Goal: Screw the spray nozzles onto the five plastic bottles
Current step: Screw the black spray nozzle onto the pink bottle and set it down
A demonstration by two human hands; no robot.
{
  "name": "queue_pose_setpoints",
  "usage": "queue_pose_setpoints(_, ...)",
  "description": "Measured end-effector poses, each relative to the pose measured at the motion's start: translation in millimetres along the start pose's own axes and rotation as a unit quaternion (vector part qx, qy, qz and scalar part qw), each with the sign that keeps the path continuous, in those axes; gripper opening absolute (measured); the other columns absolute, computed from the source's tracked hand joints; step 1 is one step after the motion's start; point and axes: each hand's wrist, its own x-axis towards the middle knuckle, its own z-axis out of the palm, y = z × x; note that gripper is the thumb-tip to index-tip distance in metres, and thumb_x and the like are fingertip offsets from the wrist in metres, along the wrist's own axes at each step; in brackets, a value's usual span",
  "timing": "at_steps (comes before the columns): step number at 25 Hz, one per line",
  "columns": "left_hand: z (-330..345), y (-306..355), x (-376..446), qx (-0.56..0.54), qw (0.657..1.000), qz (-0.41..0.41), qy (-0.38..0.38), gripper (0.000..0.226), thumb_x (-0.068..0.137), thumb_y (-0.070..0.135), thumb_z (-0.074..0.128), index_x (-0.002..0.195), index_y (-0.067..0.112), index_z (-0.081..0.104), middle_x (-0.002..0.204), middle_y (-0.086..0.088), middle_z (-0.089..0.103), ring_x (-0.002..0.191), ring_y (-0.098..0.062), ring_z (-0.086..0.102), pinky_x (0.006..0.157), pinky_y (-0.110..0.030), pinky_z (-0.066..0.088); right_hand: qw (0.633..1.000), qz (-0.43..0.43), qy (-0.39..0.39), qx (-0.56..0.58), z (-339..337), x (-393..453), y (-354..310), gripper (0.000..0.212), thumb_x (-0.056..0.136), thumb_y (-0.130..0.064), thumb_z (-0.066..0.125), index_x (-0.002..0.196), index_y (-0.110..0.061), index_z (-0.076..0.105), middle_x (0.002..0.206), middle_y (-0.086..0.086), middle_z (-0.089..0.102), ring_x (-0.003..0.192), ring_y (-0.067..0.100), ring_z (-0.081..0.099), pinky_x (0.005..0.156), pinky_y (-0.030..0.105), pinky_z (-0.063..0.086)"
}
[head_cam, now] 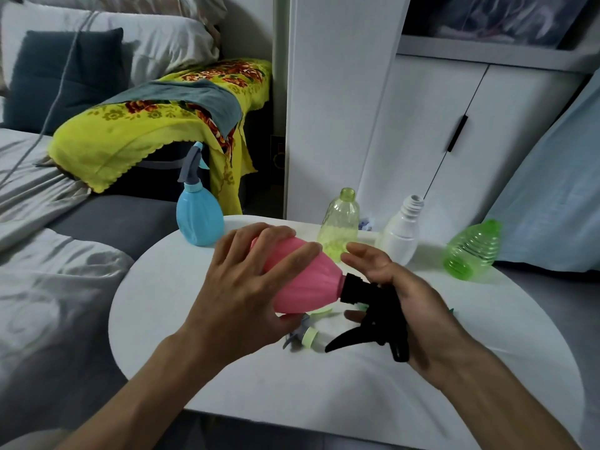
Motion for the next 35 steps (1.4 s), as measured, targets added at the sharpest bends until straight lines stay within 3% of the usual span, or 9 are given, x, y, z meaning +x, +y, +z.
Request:
queue_pose_setpoints(3, 0.4, 4.0, 0.3, -0.045, 0.998, -0.034, -0.011, 0.089, 0.06, 0.055, 0.081, 0.137, 0.027, 0.046, 0.132, -0.009, 0.056, 0.12, -0.032, 0.048, 0.095, -0.05, 0.046, 0.995, 0.017, -0.07, 0.069, -4.3, -1.6, -8.7, 0.043, 0.086, -0.029, 0.049, 0.12, -0.013, 0.07, 0.127, 0.009, 0.069, 0.117, 0.027, 0.065, 0.106, 0.059, 0.041)
queue_pose_setpoints(9, -3.1, -0.8, 0.8, -0.049, 0.996, -0.063, 0.028, 0.086, 0.058, 0.05, 0.081, 0.134, 0.024, 0.048, 0.129, -0.01, 0.057, 0.118, -0.031, 0.048, 0.091, -0.046, 0.044, 0.996, 0.052, -0.055, -0.054, -2.8, 1.7, -1.1, 0.045, 0.098, -0.038, 0.033, 0.121, -0.019, 0.067, 0.114, 0.009, 0.075, 0.113, 0.03, 0.066, 0.092, 0.048, 0.043)
queue_pose_setpoints(15, 1.9, 2.1, 3.2, -0.032, 0.995, -0.085, 0.026, 0.087, 0.057, 0.049, 0.08, 0.134, 0.024, 0.048, 0.128, -0.01, 0.057, 0.117, -0.032, 0.047, 0.091, -0.046, 0.044, 0.953, 0.102, -0.124, -0.257, 28.1, -9.4, 8.6, 0.073, 0.102, -0.049, 0.02, 0.077, -0.017, 0.082, 0.092, -0.003, 0.081, 0.089, 0.011, 0.073, 0.087, 0.032, 0.044)
queue_pose_setpoints(18, 5.3, 1.6, 3.0, -0.029, 0.994, -0.1, 0.025, 0.089, 0.056, 0.049, 0.08, 0.135, 0.025, 0.044, 0.127, -0.011, 0.058, 0.115, -0.034, 0.049, 0.089, -0.047, 0.046, 0.94, 0.021, -0.096, -0.328, 31.7, -18.4, 2.5, 0.067, 0.099, -0.052, 0.034, 0.067, -0.012, 0.077, 0.073, -0.003, 0.079, 0.072, 0.013, 0.073, 0.072, 0.023, 0.049)
queue_pose_setpoints(20, 5.5, -0.6, 2.3, -0.028, 0.994, -0.104, 0.021, 0.091, 0.054, 0.049, 0.08, 0.134, 0.026, 0.043, 0.126, -0.01, 0.058, 0.113, -0.035, 0.05, 0.089, -0.048, 0.046, 0.929, -0.143, -0.059, -0.337, 29.2, -23.7, -6.7, 0.048, 0.094, -0.047, 0.053, 0.062, -0.015, 0.071, 0.062, -0.002, 0.073, 0.058, 0.013, 0.067, 0.058, 0.018, 0.047)
queue_pose_setpoints(21, 5.2, -2.2, 2.3, -0.027, 0.994, -0.104, 0.017, 0.092, 0.054, 0.049, 0.081, 0.134, 0.027, 0.043, 0.125, -0.009, 0.058, 0.113, -0.035, 0.051, 0.089, -0.048, 0.046, 0.889, -0.272, -0.006, -0.368, 22.8, -24.1, -11.9, 0.034, 0.09, -0.041, 0.061, 0.066, -0.018, 0.069, 0.064, -0.004, 0.071, 0.059, 0.011, 0.064, 0.058, 0.019, 0.046)
queue_pose_setpoints(23, 4.3, -4.6, 2.6, -0.026, 0.994, -0.108, 0.012, 0.091, 0.053, 0.048, 0.082, 0.133, 0.028, 0.045, 0.125, -0.007, 0.057, 0.112, -0.033, 0.05, 0.088, -0.047, 0.045, 0.698, -0.458, 0.12, -0.537, 10.9, -19.9, -21.5, 0.013, 0.081, -0.033, 0.07, 0.09, -0.023, 0.068, 0.088, -0.008, 0.07, 0.083, 0.016, 0.061, 0.073, 0.03, 0.045)
queue_pose_setpoints(25, 4.4, -4.5, 2.7, -0.023, 0.994, -0.102, 0.007, 0.089, 0.053, 0.049, 0.08, 0.133, 0.028, 0.047, 0.126, -0.006, 0.056, 0.114, -0.031, 0.048, 0.089, -0.045, 0.044, 0.613, -0.46, 0.126, -0.63, 2.7, -10.7, -19.6, 0.038, 0.074, -0.033, 0.076, 0.109, -0.02, 0.065, 0.109, -0.002, 0.067, 0.102, 0.024, 0.057, 0.085, 0.038, 0.041)
queue_pose_setpoints(35, 11.1, 2.1, -3.8, 0.006, 1.0, -0.022, 0.014, 0.09, 0.06, 0.051, 0.079, 0.139, 0.027, 0.042, 0.132, -0.012, 0.055, 0.12, -0.033, 0.046, 0.096, -0.05, 0.041, 0.792, -0.312, 0.06, -0.521, 0.0, -8.2, -3.0, 0.031, 0.072, -0.034, 0.081, 0.099, -0.032, 0.066, 0.088, -0.011, 0.072, 0.088, 0.013, 0.063, 0.075, 0.029, 0.052)
